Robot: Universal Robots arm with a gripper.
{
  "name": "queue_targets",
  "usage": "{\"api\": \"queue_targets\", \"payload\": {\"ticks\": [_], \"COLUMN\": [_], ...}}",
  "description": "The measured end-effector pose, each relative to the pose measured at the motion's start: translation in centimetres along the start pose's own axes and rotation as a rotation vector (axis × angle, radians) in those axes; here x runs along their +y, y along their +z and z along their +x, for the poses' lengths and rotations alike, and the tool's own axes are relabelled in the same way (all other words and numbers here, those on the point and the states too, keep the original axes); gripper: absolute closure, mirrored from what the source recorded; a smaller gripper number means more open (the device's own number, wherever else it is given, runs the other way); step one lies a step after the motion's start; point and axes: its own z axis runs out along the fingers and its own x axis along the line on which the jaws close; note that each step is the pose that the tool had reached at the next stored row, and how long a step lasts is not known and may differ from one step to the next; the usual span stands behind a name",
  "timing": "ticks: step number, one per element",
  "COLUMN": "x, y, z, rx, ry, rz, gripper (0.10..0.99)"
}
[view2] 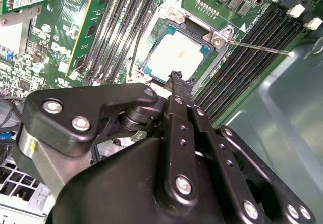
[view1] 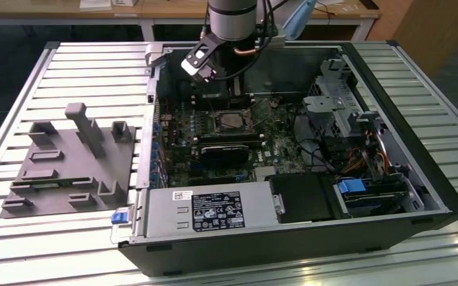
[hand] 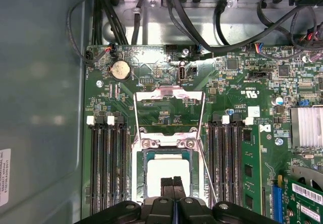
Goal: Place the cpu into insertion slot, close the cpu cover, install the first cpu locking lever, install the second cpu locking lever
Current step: 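Close the cpu cover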
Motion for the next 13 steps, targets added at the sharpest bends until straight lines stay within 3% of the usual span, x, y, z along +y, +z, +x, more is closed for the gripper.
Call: {"api": "queue_targets", "payload": {"ticks": [9,13], "x": [0.07,0.08], "y": [-0.9,-0.96], "z": [0.0,0.0], "rx": [-0.0002,0.0001], "ry": [0.0,0.0], "rz": [0.0,0.0], "gripper": [0.984,0.984]}}
